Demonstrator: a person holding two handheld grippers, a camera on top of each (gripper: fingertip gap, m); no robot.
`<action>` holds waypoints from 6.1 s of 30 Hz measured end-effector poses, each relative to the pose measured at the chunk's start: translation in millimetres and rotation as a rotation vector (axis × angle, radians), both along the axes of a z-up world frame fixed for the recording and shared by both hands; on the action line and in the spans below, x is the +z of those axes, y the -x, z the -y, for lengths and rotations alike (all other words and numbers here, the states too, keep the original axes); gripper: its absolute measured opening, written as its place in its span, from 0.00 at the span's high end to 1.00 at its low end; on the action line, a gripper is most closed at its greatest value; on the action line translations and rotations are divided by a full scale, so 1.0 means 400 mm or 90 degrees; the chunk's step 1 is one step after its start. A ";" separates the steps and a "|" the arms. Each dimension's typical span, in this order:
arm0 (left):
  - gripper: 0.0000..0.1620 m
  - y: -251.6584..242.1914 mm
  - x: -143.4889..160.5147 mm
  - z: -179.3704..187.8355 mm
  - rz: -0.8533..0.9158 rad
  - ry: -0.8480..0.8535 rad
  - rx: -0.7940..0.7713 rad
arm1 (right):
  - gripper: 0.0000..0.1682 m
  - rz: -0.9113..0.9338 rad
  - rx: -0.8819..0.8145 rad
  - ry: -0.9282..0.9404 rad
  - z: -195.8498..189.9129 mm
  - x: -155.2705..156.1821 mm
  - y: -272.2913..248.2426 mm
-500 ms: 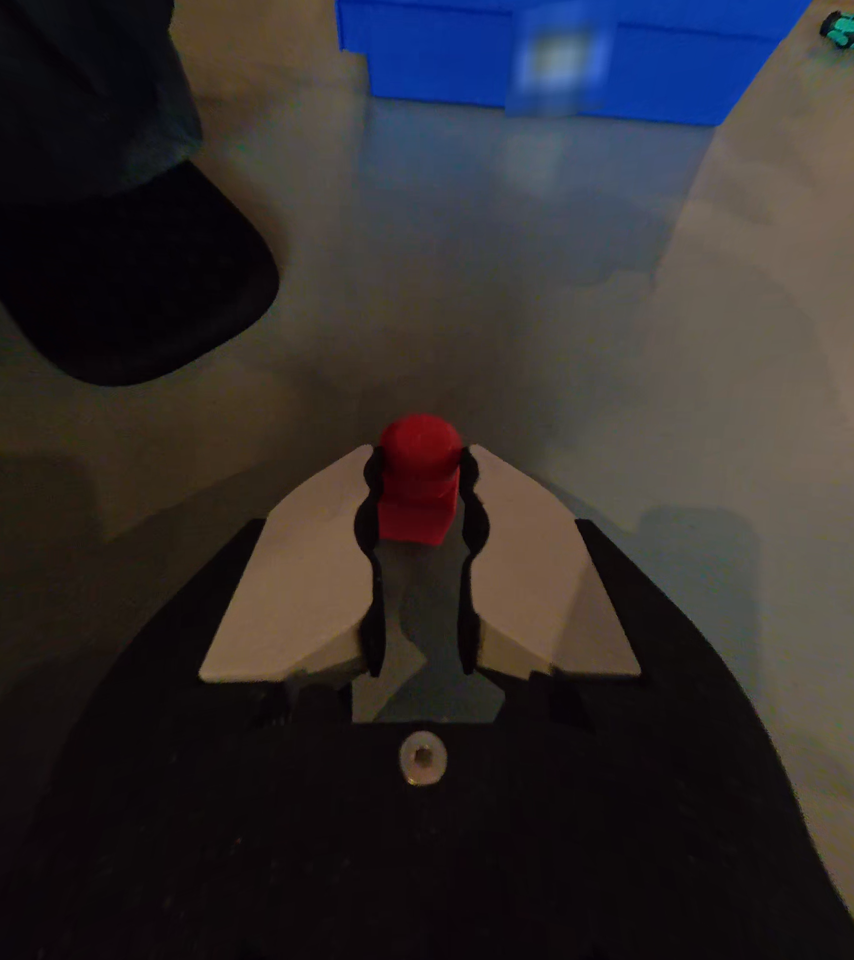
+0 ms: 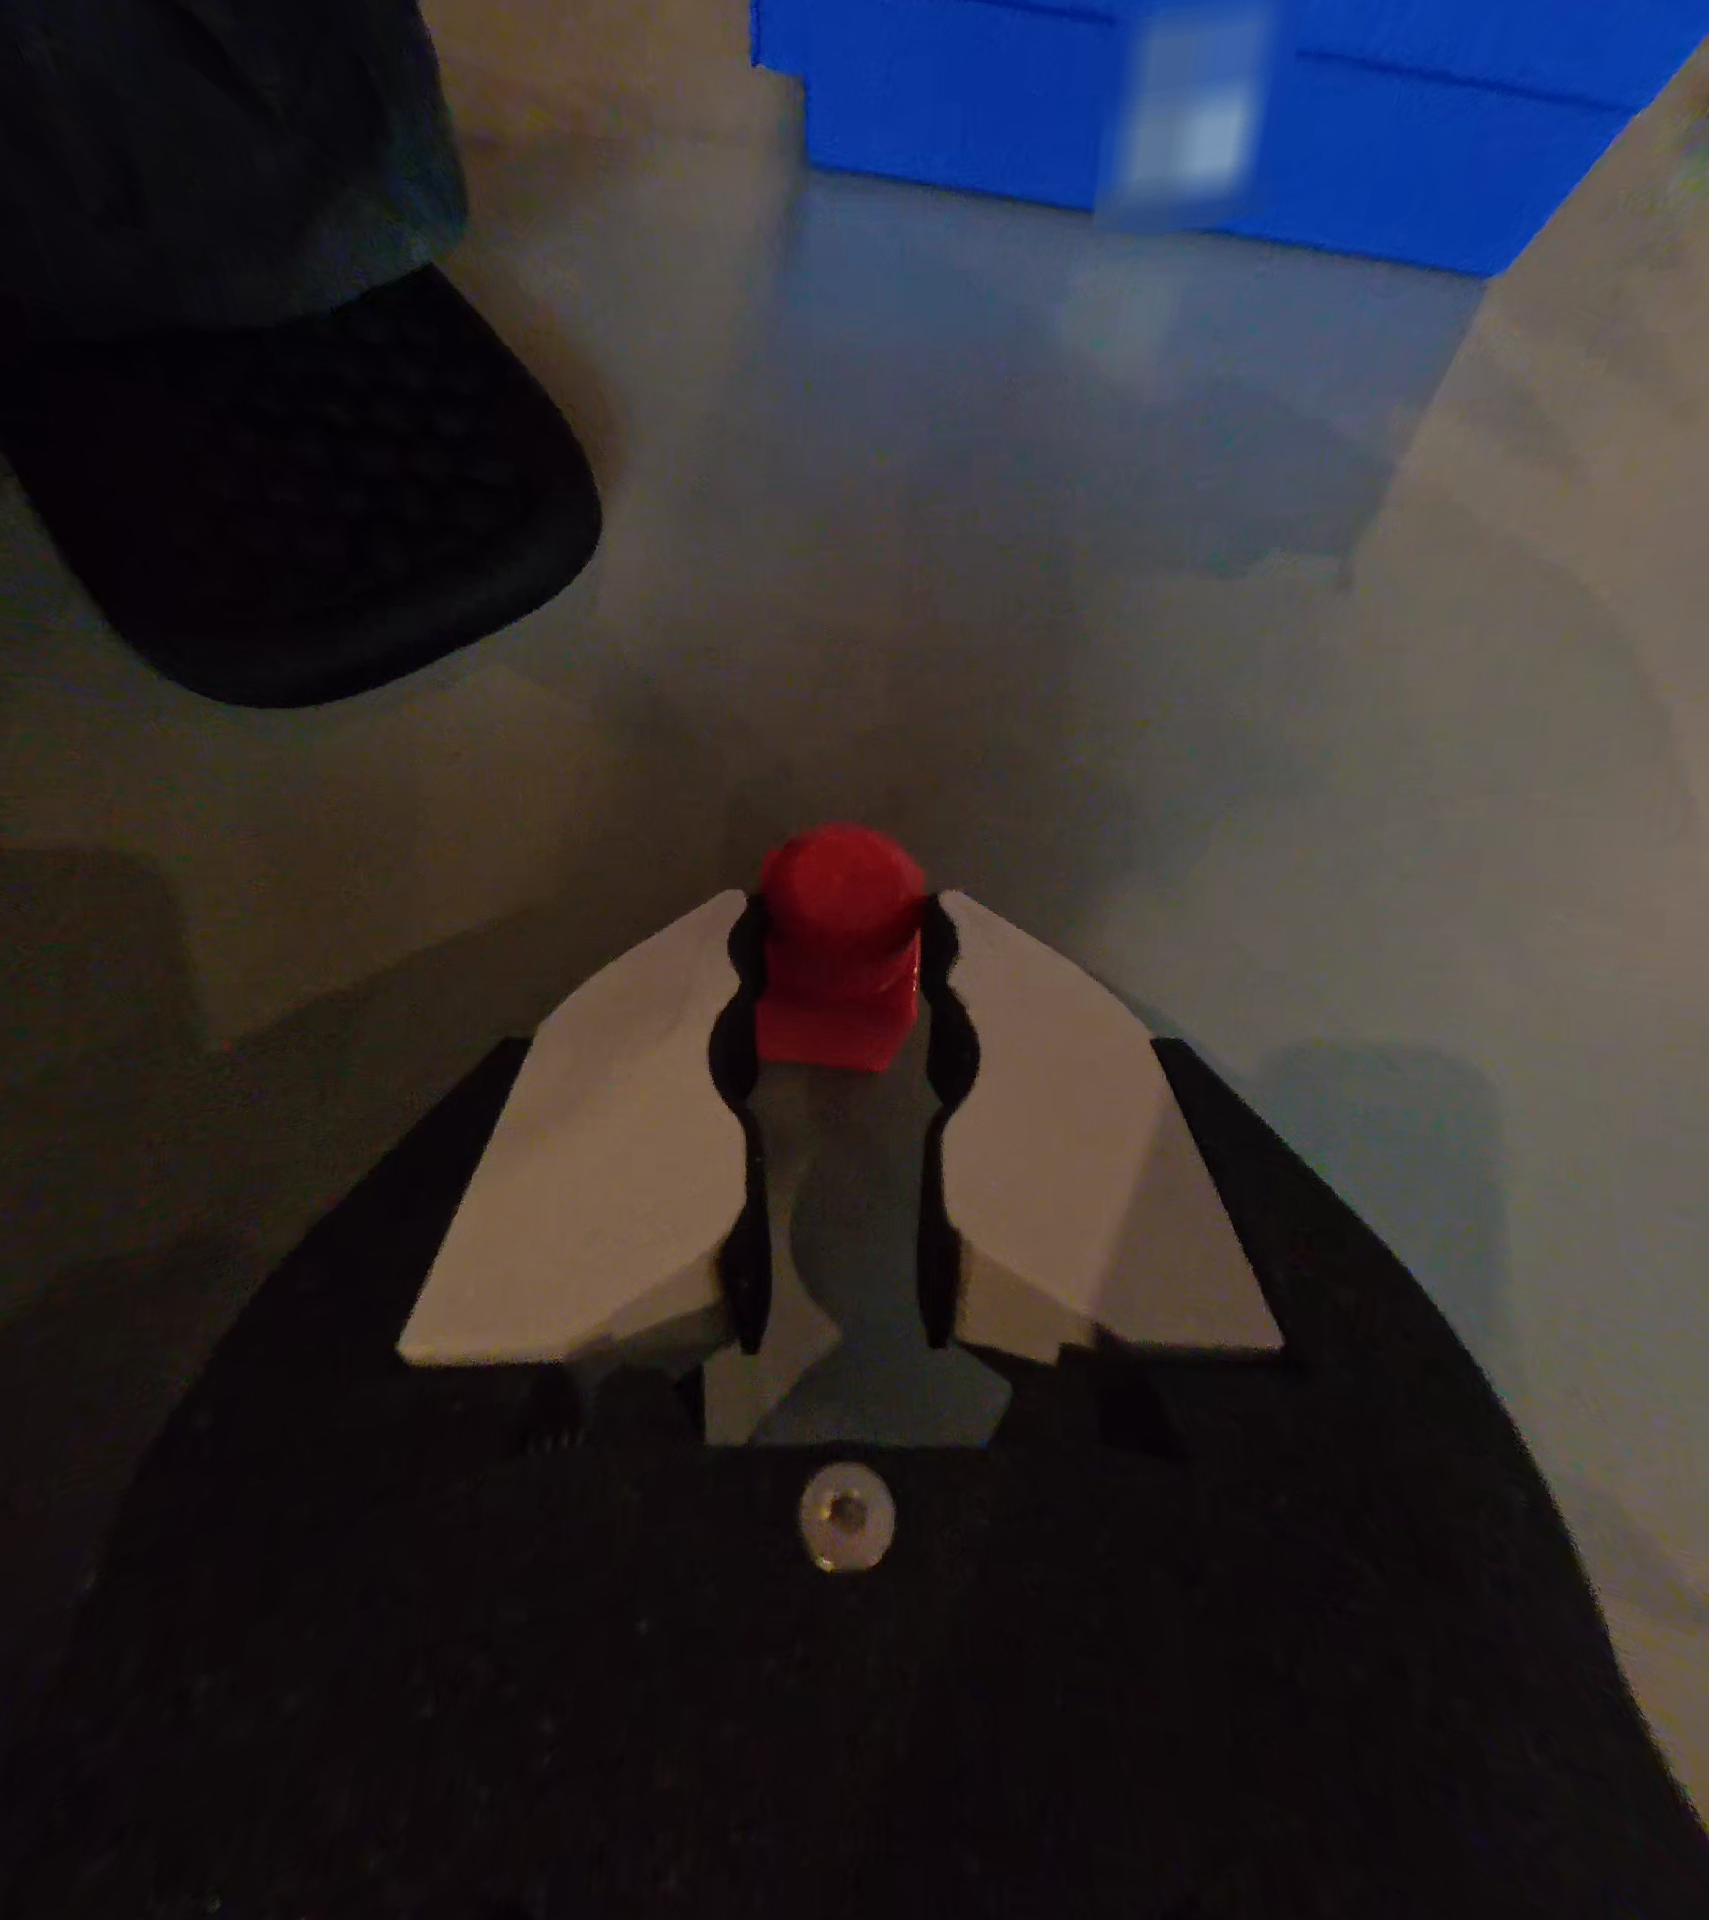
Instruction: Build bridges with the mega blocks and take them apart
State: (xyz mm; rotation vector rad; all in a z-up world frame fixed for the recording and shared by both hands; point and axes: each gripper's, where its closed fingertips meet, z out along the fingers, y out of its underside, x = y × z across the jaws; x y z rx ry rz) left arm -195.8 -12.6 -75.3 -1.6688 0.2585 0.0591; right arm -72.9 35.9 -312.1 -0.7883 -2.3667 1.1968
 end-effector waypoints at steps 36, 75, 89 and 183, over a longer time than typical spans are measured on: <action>0.71 0.441 -0.164 0.436 0.081 0.165 0.641 | 0.60 -0.086 -0.040 0.012 -0.001 0.248 -0.016; 0.77 0.562 -0.588 0.675 0.395 0.469 0.889 | 0.64 -0.240 -0.180 0.053 -0.128 0.516 -0.031; 0.78 0.332 0.002 0.374 0.277 -0.170 0.309 | 0.65 -0.224 -0.144 0.096 -0.069 0.504 -0.003; 0.74 0.019 -0.043 -0.073 -0.035 0.076 0.103 | 0.80 0.302 0.049 -0.354 -0.058 -0.039 -0.071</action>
